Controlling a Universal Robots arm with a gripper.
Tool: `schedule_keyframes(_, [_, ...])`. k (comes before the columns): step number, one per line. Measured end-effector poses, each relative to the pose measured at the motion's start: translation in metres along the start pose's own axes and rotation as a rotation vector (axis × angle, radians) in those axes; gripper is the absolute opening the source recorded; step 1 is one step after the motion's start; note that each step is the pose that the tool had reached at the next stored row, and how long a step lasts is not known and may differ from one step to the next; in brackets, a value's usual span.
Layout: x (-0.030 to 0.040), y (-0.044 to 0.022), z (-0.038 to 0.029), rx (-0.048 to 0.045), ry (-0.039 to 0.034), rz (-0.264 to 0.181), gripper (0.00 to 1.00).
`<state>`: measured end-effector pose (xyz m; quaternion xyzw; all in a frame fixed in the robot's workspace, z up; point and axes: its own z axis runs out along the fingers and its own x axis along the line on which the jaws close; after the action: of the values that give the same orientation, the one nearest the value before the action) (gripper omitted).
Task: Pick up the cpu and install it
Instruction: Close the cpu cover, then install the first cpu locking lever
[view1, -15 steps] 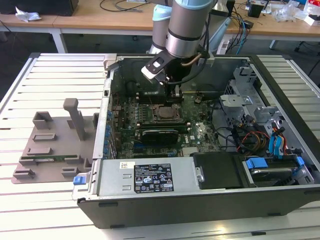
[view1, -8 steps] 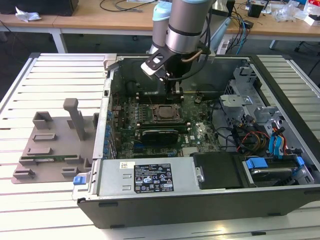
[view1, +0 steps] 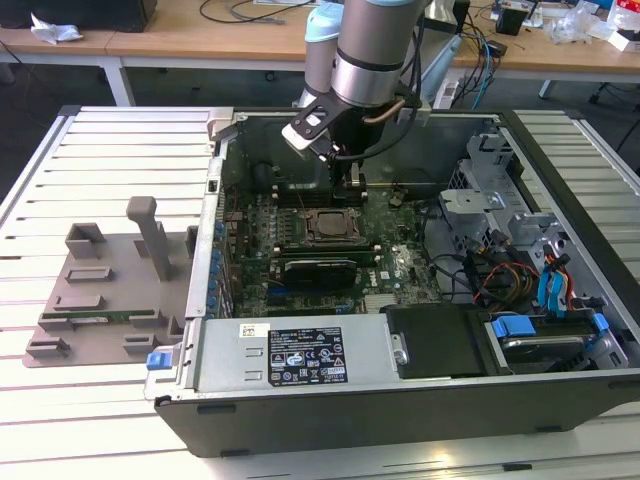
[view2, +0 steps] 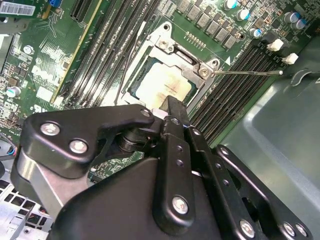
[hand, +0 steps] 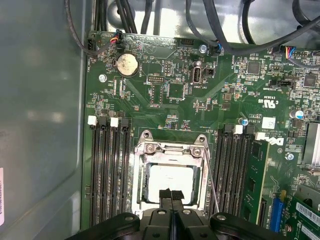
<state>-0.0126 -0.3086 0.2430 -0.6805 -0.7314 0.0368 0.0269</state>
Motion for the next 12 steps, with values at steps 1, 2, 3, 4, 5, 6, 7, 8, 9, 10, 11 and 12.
schedule_keyframes(1, [0.0,0.0,0.0,0.0,0.0,0.0,0.11])
schedule_keyframes(2, [0.0,0.0,-0.0001,0.0,-0.0001,0.0,0.11])
schedule_keyframes(3, [0.0,0.0,0.0,0.0,0.0,0.0,0.11])
schedule_keyframes(4, [0.0,0.0,-0.0001,0.0,0.0,0.0,0.11])
schedule_keyframes(5, [0.0,0.0,-0.0001,0.0,0.0,0.0,0.11])
schedule_keyframes(6, [0.0,0.0,-0.0001,0.0,0.0,0.0,0.11])
schedule_keyframes(7, [0.0,0.0,-0.0001,0.0,0.0,0.0,0.11])
schedule_keyframes(8, [0.0,0.0,-0.0002,0.0,-0.0003,-0.003,0.11])
schedule_keyframes(9, [-0.0001,0.0,-0.0003,0.0,-0.0015,-0.014,0.11])
schedule_keyframes(10, [-0.0001,0.0001,-0.0002,-0.0001,-0.0025,-0.026,0.11])
schedule_keyframes(11, [0.0,0.0002,-0.0002,-0.0004,-0.0038,-0.041,0.11])
schedule_keyframes(12, [0.0,0.0002,-0.0002,-0.0006,-0.0058,-0.064,0.11])
